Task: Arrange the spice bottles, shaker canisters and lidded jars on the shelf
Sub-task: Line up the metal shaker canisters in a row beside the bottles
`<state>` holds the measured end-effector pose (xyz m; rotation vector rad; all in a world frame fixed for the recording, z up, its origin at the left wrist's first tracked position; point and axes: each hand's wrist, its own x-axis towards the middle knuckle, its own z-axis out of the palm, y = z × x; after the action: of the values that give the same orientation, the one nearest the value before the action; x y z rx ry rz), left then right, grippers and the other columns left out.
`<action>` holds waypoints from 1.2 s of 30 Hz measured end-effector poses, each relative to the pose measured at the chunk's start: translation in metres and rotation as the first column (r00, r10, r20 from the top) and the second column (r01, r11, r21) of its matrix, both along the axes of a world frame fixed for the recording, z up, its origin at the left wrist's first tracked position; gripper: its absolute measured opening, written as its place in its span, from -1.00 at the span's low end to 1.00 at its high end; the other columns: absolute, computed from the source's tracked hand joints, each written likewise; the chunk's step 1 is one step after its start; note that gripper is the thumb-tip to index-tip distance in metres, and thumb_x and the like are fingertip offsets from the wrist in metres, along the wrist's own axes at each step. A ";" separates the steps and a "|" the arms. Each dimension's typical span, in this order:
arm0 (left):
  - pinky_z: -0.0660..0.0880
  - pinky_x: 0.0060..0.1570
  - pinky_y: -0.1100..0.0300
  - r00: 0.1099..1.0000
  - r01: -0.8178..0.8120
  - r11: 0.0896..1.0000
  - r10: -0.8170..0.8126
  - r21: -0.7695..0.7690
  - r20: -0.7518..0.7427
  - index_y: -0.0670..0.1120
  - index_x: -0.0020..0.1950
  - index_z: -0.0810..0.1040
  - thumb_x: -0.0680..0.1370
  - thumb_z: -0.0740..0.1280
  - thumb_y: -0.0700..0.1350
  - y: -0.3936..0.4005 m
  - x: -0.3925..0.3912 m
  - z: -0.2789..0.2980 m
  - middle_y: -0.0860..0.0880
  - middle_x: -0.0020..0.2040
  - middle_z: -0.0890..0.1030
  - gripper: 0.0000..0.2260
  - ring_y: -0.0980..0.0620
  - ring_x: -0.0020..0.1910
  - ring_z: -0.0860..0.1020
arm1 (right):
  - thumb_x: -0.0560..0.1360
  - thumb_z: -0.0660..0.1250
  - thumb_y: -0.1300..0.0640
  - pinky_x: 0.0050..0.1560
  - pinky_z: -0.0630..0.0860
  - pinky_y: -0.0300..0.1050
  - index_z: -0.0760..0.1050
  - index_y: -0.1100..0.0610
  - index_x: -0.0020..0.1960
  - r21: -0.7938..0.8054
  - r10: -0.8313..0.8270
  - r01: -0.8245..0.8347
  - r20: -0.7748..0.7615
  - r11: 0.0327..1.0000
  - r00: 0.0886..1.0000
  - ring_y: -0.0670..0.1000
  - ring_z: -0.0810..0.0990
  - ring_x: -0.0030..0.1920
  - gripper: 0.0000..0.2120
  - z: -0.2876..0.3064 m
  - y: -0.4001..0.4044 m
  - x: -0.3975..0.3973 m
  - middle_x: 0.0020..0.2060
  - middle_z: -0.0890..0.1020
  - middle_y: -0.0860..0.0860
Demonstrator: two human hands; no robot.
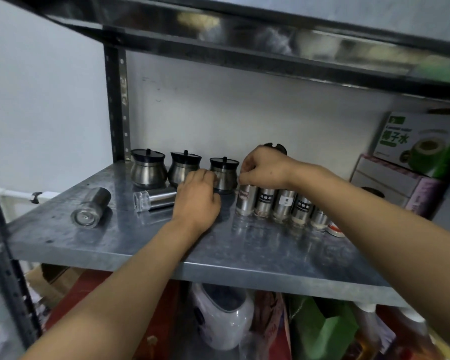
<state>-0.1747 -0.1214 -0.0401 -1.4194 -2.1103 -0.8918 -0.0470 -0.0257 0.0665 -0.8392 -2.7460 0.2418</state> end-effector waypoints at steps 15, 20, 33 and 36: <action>0.48 -0.09 0.03 0.987 -0.058 0.994 0.044 -0.089 -0.151 -0.11 0.10 0.49 0.45 0.28 -0.15 -0.116 -0.073 0.022 -0.12 0.04 0.56 -0.77 -0.14 0.03 0.51 | 0.41 0.39 0.26 -0.04 0.52 -0.15 0.57 0.07 0.17 0.036 0.227 -0.234 0.146 0.972 0.963 0.04 0.57 0.04 -0.66 -0.022 -0.062 -0.091 0.08 0.60 0.03; 0.51 -0.14 0.05 0.958 -0.121 0.959 0.045 -0.255 -0.283 -0.01 0.02 0.59 0.47 0.25 -0.09 -0.125 -0.085 0.013 -0.04 -0.07 0.64 -0.81 -0.10 -0.14 0.59 | 0.39 0.43 0.27 0.12 0.46 -0.21 0.39 0.10 0.40 -0.064 0.226 -0.220 0.117 0.973 0.967 0.10 0.52 0.23 -0.41 -0.049 -0.059 -0.108 0.28 0.52 0.07; 0.43 -0.23 0.10 0.975 -0.089 0.966 0.034 -0.245 -0.222 -0.05 -0.19 0.60 0.49 0.34 -0.06 -0.127 -0.091 0.019 -0.06 -0.25 0.61 -0.89 -0.10 -0.16 0.53 | 0.34 0.55 0.26 -0.22 0.39 -0.32 0.55 0.11 0.21 -0.264 0.232 -0.253 -0.108 0.931 0.967 -0.04 0.51 -0.07 -0.53 -0.075 -0.044 -0.112 -0.05 0.54 -0.06; 0.41 -0.25 0.13 0.987 -0.087 0.961 0.048 -0.261 -0.152 -0.03 -0.21 0.55 0.49 0.34 -0.11 -0.123 -0.086 0.021 -0.05 -0.22 0.61 -0.91 -0.08 -0.19 0.54 | 0.31 0.57 0.28 -0.19 0.46 -0.30 0.55 0.10 0.16 -0.273 0.212 -0.242 -0.134 0.931 0.968 -0.02 0.55 -0.09 -0.54 -0.068 -0.046 -0.106 -0.06 0.59 -0.02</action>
<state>-0.2606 -0.2443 -0.0187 -1.4809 -2.2154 -0.4745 -0.1526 -0.0714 -0.0017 -0.5496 -2.7463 0.7241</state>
